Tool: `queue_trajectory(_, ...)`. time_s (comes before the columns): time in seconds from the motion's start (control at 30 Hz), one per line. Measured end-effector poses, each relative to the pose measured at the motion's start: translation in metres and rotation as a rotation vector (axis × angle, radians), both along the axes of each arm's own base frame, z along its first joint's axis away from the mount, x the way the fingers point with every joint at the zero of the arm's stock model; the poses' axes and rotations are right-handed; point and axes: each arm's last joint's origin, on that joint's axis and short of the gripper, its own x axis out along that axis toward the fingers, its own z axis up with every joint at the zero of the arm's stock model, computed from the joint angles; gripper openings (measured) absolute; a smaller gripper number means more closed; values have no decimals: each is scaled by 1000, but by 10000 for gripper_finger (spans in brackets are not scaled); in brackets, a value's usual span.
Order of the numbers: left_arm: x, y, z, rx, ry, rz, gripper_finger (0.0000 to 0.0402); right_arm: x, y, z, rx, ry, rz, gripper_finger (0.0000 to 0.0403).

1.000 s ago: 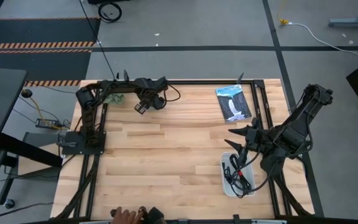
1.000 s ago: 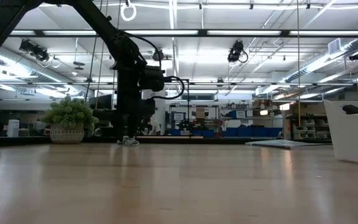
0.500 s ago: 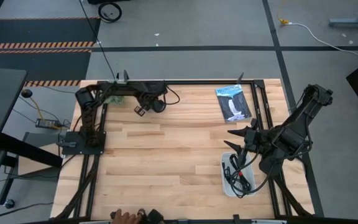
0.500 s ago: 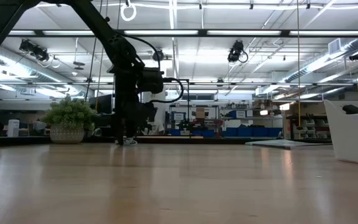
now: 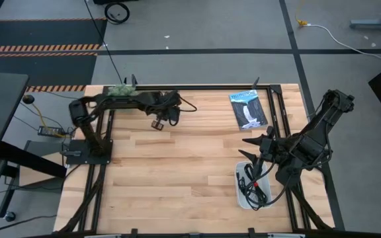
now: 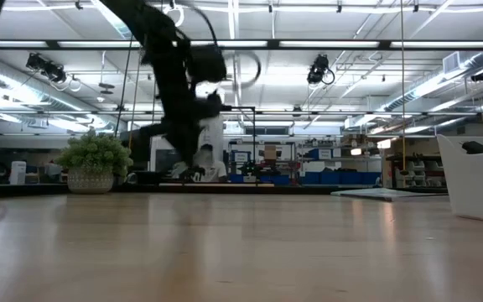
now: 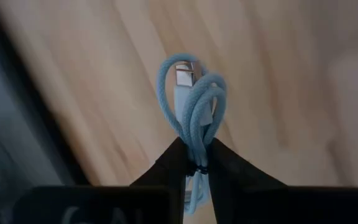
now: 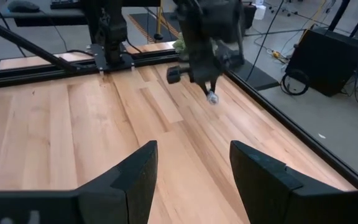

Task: Pick and place USB-C Cables
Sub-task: Put the light blue charger cable into the white bin

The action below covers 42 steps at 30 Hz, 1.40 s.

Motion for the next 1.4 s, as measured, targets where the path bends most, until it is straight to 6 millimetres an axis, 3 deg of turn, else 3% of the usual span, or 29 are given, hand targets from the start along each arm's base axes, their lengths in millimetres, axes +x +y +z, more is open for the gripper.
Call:
queue_trajectory(0.13, 9, -30, 38, -69, -271, -2, 47, 1, 1, -1, -2, 0, -7, 207)
queue_trajectory(0.3, 22, -69, 83, -280, -661, 9, 54, 12, 5, -10, -46, 23, -33, 207)
queue_trajectory(0.5, 41, -118, 109, -468, -952, -59, 53, 30, 13, -24, -107, 66, -46, 207)
queue_trajectory(0.77, 50, -162, 128, -491, -1173, -170, 54, 46, 18, -28, -123, 70, -32, 213)
queue_trajectory(1.13, 57, -191, 134, -524, -1304, -301, 56, 83, 21, -37, -222, 89, -6, 270)
queue_trajectory(1.4, 62, -207, 129, -520, -1343, -369, 56, 97, 17, -30, -213, 47, 34, 278)
